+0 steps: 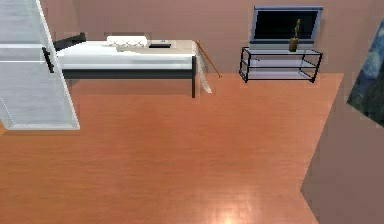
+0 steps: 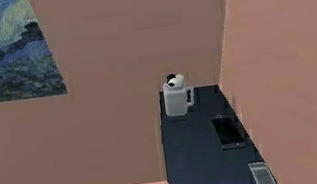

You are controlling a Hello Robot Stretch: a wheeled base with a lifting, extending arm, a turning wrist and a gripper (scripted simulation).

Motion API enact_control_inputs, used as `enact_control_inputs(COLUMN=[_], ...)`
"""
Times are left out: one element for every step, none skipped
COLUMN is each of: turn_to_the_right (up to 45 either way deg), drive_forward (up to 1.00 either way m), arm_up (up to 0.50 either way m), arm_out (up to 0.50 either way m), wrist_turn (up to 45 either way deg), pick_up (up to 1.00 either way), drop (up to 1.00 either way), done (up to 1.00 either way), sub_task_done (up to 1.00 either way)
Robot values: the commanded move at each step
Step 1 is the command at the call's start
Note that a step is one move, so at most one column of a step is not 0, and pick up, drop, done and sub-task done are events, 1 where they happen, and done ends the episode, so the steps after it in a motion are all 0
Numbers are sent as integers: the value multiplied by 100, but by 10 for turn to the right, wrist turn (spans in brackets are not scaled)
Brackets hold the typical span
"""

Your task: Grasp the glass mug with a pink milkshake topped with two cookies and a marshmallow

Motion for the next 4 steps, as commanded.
enact_control_inputs(turn_to_the_right=[0, 0, 0, 0], drive_forward=[0, 0, 0, 0], arm_up=[50, 38, 0, 0], arm_out=[0, 0, 38, 0], wrist_turn=[0, 0, 0, 450], pick_up=[0, 0, 0, 0], drop=[0, 0, 0, 0], done=[0, 0, 0, 0], sub_task_done=[0, 0, 0, 0])
